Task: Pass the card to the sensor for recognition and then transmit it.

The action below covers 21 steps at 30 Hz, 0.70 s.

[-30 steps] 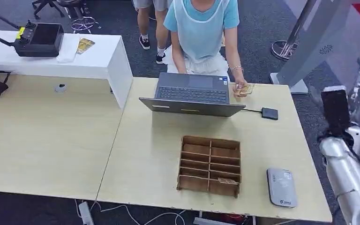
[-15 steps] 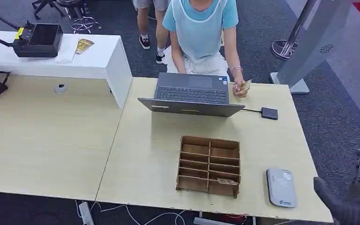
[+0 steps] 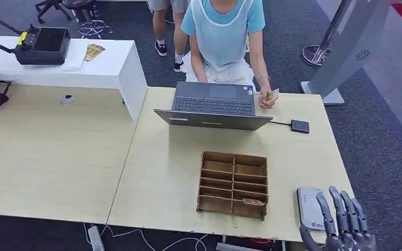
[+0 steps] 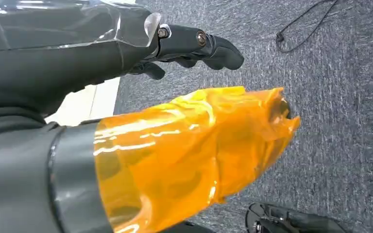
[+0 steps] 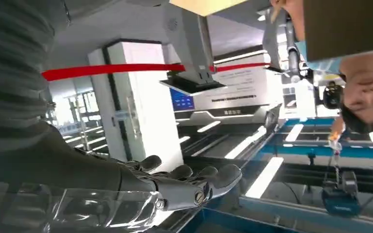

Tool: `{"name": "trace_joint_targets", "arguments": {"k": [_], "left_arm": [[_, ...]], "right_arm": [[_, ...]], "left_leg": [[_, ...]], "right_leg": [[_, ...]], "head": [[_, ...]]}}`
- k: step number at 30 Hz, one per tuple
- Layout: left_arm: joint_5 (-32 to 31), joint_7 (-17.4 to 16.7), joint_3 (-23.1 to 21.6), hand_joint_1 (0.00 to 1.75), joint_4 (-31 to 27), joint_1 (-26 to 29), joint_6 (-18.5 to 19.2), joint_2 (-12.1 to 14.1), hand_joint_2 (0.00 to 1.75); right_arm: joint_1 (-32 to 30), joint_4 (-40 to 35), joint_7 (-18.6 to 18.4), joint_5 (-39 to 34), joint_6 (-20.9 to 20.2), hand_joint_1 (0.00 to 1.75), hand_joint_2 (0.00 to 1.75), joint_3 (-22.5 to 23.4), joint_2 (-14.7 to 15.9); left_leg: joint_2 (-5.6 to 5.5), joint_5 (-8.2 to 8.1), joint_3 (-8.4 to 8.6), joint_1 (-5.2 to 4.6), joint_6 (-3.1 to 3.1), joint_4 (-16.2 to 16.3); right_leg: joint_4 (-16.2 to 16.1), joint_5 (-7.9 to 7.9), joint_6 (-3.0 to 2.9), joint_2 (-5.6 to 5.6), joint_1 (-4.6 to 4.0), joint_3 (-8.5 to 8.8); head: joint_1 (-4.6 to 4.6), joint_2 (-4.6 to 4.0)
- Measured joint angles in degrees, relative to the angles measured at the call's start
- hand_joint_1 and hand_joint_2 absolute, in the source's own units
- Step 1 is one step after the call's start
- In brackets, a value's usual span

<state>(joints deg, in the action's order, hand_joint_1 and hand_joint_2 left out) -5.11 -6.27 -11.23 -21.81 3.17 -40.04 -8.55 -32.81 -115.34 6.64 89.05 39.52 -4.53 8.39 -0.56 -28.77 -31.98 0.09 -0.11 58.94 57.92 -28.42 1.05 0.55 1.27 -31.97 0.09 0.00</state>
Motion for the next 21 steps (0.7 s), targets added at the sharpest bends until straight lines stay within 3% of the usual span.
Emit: {"name": "trace_joint_targets", "arguments": {"k": [14,16,19,21], "left_arm": [[0.0,-0.5,0.9,0.0,0.0,-0.3,0.0,0.0,0.0],[0.0,-0.5,1.1,0.0,0.0,-0.4,0.0,0.0,0.0],[0.0,-0.9,1.7,0.0,0.1,-0.4,0.0,-0.1,0.0],[0.0,-0.9,2.1,0.0,0.1,-0.4,0.0,-0.2,0.0]], "right_arm": [[-0.4,2.1,-0.7,0.7,0.0,0.0,1.75,-1.5,0.4],[-0.4,3.1,3.8,0.9,0.0,0.0,1.75,0.5,0.2],[0.2,5.7,14.3,1.0,0.0,0.0,1.75,6.1,-2.8],[1.3,8.6,14.6,1.0,0.0,0.0,1.75,8.6,-4.0]], "left_leg": [[0.03,0.0,0.04,0.0,0.0,0.0],[0.03,-0.01,0.08,0.0,0.01,0.0],[0.04,-0.03,0.07,0.0,-0.01,0.0],[0.1,-0.03,0.1,0.0,-0.01,0.0]], "right_leg": [[0.0,0.0,0.0,0.03,0.0,0.03],[0.0,0.0,0.0,0.03,0.0,-0.02],[0.0,0.0,0.0,0.04,0.0,0.07],[0.0,0.0,0.0,0.11,0.0,0.07]], "head": [[-0.02,0.0],[0.0,0.0],[0.0,0.0],[-0.02,0.0]]}}
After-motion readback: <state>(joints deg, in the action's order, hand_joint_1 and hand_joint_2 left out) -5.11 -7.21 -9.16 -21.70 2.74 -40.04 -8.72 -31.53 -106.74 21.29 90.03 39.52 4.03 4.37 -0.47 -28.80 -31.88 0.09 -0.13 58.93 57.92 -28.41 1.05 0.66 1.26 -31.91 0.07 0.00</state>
